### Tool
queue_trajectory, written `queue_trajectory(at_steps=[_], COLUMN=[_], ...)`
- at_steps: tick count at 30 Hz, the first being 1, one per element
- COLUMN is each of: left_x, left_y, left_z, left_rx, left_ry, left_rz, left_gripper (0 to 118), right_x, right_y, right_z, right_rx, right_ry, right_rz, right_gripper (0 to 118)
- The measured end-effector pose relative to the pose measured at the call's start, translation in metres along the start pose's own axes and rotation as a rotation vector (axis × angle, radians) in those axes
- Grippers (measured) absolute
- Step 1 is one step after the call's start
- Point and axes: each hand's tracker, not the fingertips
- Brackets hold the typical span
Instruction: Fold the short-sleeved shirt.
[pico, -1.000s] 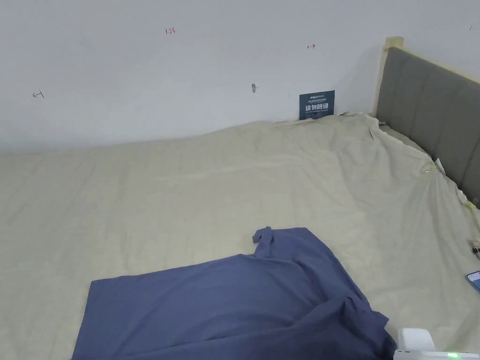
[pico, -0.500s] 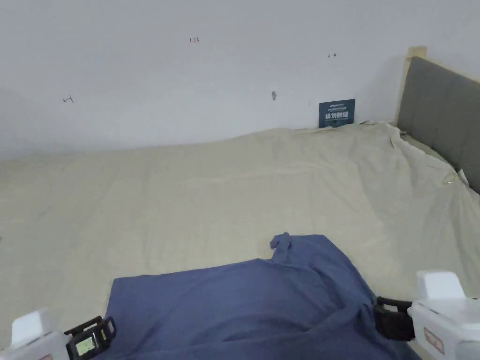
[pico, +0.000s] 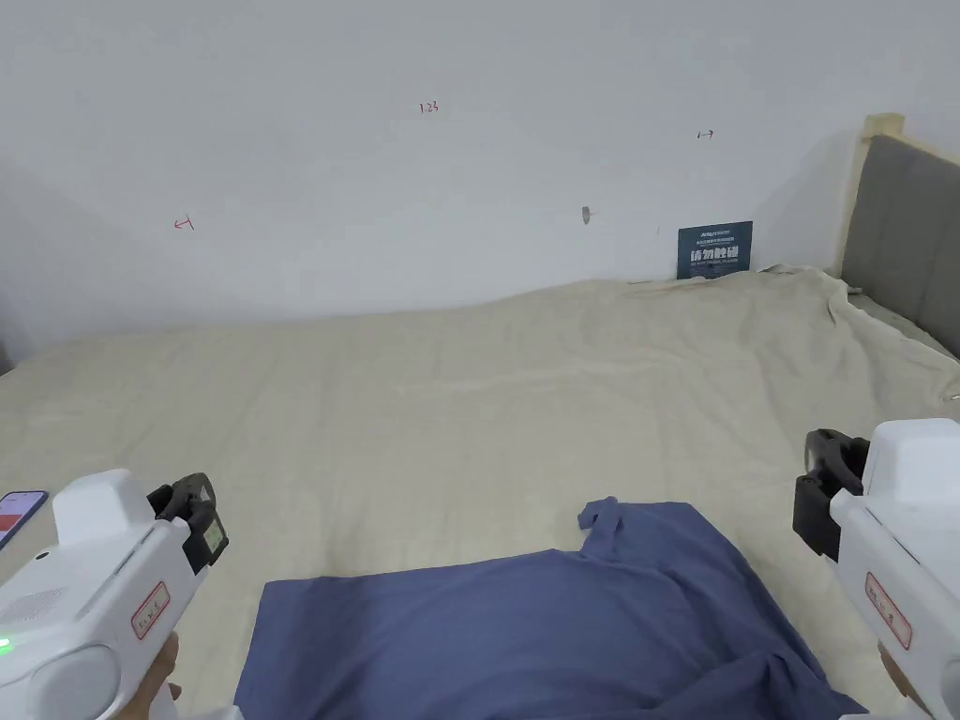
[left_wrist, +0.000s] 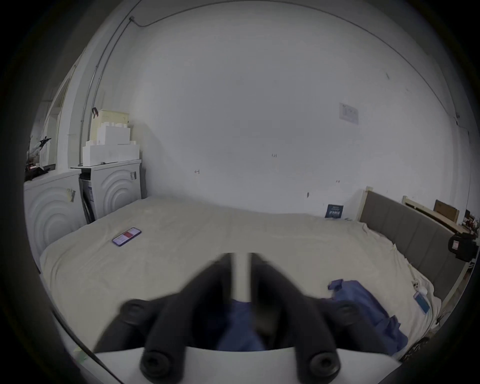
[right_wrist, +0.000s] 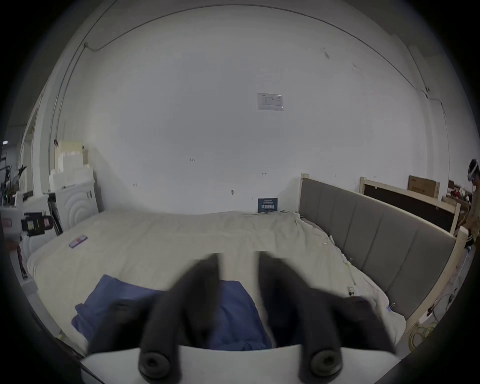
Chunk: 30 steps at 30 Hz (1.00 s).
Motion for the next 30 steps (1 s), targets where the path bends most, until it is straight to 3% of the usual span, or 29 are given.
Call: queue_trajectory(at_steps=[5, 17, 18, 19, 22, 26, 30], left_x=[-0.010, -0.061, -0.065, -0.068, -0.074, -0.076, -0.076], left_y=[-0.007, -0.078, -0.086, -0.093, -0.113, -0.132, -0.144], left_z=[-0.045, -0.227, -0.241, -0.252, -0.282, -0.306, -0.316], left_rx=[-0.097, -0.608, -0.639, -0.672, -0.740, -0.813, -0.841], left_ry=[-0.008, 0.011, 0.020, 0.038, 0.063, 0.085, 0.086], left_rz=[0.012, 0.082, 0.091, 0.087, 0.078, 0.020, 0.018], left_gripper=[0, 0, 8, 26, 90, 91, 78], right_x=[0.000, 0.004, 0.004, 0.004, 0.005, 0.004, 0.006], right_y=[0.006, -0.015, -0.019, -0.022, -0.035, -0.051, -0.064], right_z=[-0.026, -0.101, -0.107, -0.112, -0.125, -0.143, -0.159], right_rx=[-0.001, -0.099, -0.109, -0.117, -0.152, -0.206, -0.246], right_ry=[0.029, -0.003, -0.012, -0.020, -0.029, -0.044, -0.044], right_rz=[-0.007, 0.006, 0.014, 0.019, 0.017, 0.037, 0.022], right_gripper=[0, 0, 0, 0, 0, 0, 0])
